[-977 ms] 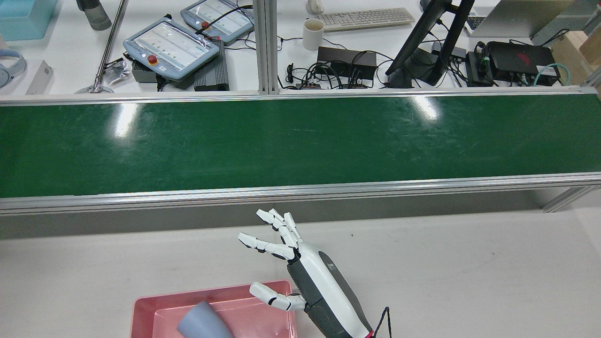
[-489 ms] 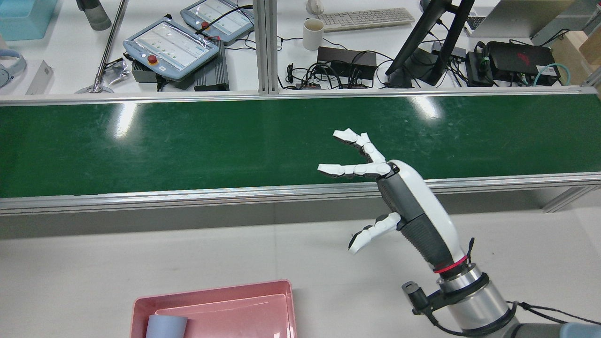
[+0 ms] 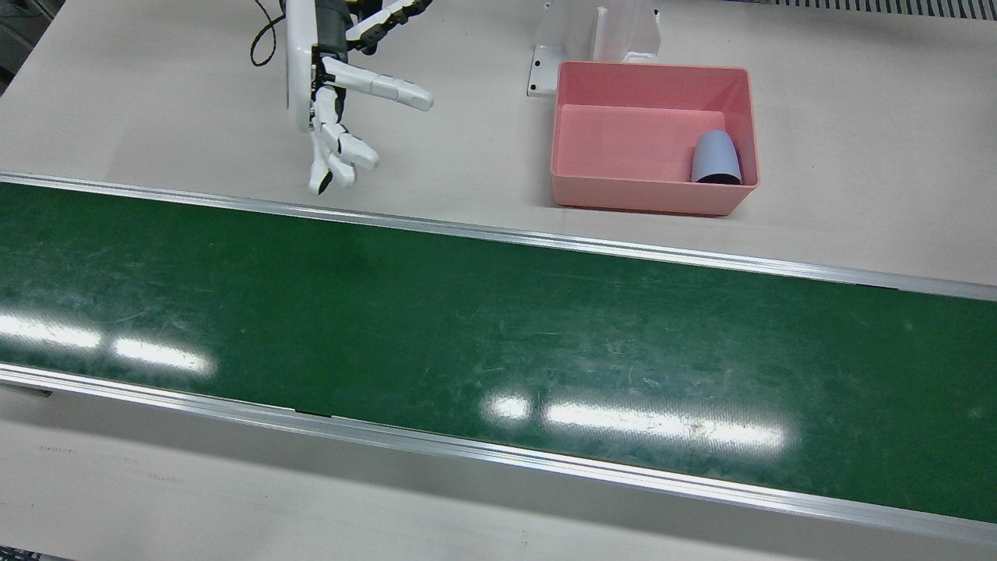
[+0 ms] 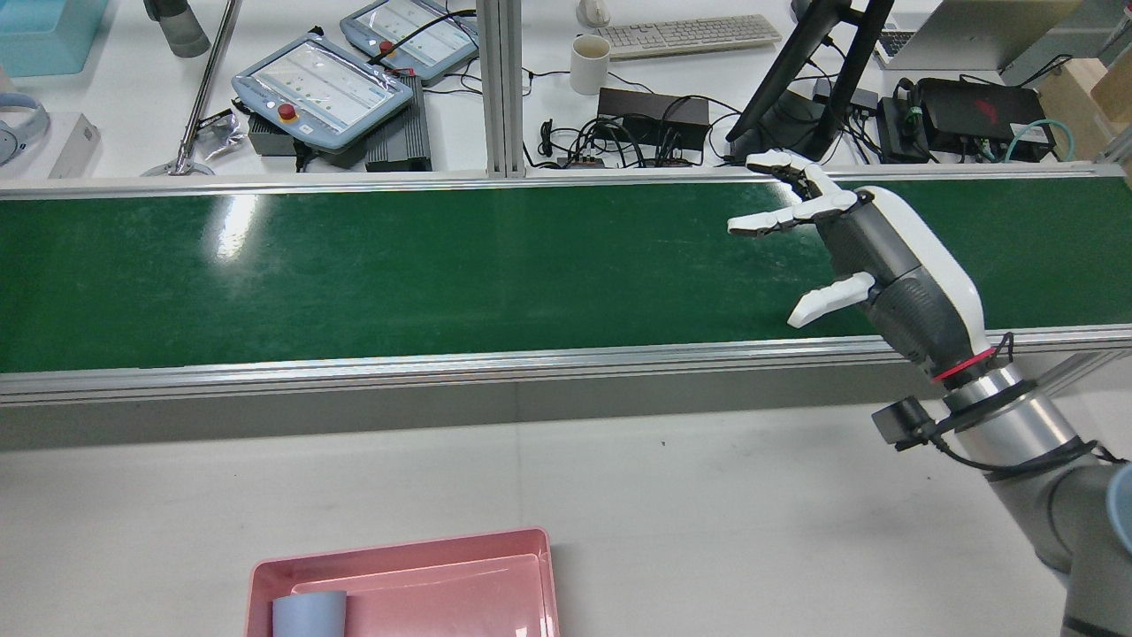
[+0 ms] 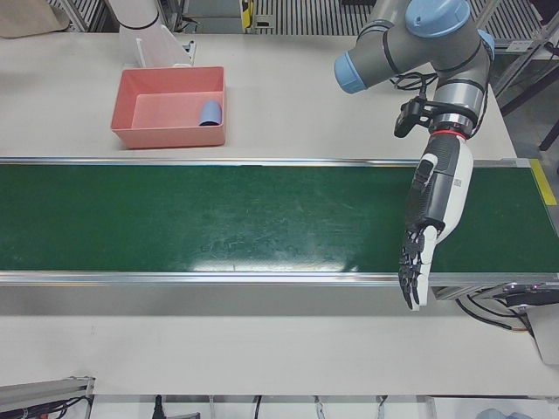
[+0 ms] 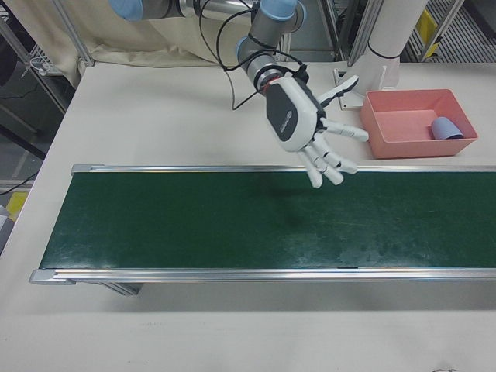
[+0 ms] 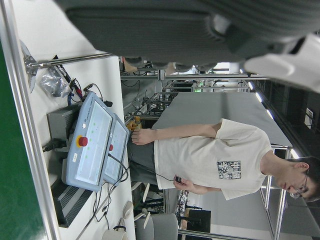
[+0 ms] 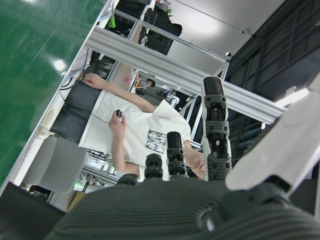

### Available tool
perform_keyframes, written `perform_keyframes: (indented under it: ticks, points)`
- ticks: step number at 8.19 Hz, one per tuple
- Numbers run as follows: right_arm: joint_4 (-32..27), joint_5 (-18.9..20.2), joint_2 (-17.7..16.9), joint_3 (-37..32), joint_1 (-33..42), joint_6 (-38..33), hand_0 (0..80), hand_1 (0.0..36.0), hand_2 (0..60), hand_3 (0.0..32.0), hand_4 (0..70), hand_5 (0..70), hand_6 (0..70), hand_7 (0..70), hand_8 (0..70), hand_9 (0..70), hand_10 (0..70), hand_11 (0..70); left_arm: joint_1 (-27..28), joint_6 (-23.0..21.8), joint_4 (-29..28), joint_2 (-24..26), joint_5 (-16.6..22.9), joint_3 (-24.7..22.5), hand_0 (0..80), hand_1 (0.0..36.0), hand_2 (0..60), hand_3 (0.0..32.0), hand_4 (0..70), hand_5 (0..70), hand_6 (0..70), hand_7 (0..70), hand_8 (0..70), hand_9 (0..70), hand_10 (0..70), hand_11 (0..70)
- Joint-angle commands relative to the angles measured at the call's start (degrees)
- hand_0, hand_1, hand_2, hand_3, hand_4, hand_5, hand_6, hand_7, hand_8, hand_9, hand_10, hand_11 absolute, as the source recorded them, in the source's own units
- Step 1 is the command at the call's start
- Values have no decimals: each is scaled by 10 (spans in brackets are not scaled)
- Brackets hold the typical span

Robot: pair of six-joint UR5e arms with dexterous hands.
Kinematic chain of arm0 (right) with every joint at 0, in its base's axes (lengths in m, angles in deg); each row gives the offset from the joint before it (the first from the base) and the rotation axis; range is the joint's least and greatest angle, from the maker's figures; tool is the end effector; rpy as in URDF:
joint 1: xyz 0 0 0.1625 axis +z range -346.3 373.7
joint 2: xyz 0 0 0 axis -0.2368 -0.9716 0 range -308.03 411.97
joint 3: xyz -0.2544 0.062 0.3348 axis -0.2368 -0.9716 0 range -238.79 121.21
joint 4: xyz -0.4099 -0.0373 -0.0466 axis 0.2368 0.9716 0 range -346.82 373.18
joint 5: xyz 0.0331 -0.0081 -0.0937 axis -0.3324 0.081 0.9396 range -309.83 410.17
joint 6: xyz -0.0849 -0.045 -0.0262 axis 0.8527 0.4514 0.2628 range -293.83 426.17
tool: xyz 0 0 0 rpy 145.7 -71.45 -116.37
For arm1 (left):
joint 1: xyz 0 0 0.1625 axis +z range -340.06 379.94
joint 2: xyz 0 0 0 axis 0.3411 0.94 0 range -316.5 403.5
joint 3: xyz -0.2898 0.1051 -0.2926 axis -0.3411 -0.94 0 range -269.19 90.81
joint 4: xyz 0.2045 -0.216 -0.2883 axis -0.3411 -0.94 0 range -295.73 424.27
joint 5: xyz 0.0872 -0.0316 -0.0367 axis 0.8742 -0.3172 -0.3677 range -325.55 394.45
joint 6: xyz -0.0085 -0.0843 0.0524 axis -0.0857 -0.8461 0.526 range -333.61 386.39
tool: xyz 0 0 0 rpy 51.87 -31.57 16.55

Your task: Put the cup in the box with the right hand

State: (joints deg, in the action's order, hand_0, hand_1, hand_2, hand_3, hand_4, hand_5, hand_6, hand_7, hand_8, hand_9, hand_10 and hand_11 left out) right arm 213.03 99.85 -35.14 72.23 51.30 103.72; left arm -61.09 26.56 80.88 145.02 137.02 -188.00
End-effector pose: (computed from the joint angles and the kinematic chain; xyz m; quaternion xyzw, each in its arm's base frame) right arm -0.2073 -0.4093 0.3751 0.0842 -0.8052 0.5657 0.1565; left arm -0.0236 -0.5667 0.5360 -0.1303 0.7174 -0.6712 0.1338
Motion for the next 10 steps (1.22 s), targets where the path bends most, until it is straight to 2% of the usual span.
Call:
perform_keyframes:
  ticks: [1,2,3,4,5,6,7,8,10]
  points:
    - [27,203,3,-133,249,-143,389,0,22,0,496,2,66,316,59,123,19,24,0,0,-1,0,0,0,0,0,0,0,0,0,0,0,0,0,0,0]
    - [-20,245,-6,-173,298,-147,378,0,4,0,453,3,66,301,64,123,23,30,0,0,0,0,0,0,0,0,0,0,0,0,0,0,0,0,0,0]
    - [-86,269,-37,-224,331,-177,364,0,0,0,424,5,69,305,73,132,30,40,0,0,0,0,0,0,0,0,0,0,0,0,0,0,0,0,0,0]
    - [-137,269,-81,-254,363,-208,359,0,0,0,428,6,73,318,81,142,35,47,0,0,0,0,0,-1,0,0,0,0,0,0,0,0,0,0,0,0]
    - [-164,271,-111,-268,399,-212,367,0,1,0,467,5,81,348,86,156,39,52,0,0,0,0,0,-1,0,0,0,0,0,0,0,0,0,0,0,0]
    - [-202,284,-119,-301,432,-227,371,0,4,0,453,5,83,354,84,159,38,51,0,0,0,0,0,-1,0,0,0,0,0,0,0,0,0,0,0,0]
    - [-230,325,-112,-341,480,-237,373,0,6,0,447,6,85,365,87,167,39,53,0,0,-1,0,0,-1,0,0,0,0,0,0,0,0,0,0,0,0]
    - [-231,358,-95,-347,516,-234,372,0,2,0,461,6,89,383,91,176,43,59,0,0,0,0,0,-1,0,0,0,0,0,0,0,0,0,0,0,0]
    - [-229,359,-88,-347,517,-234,382,0,29,0,553,3,101,452,95,202,48,64,0,0,0,0,0,-2,0,0,0,0,0,0,0,0,0,0,0,0]
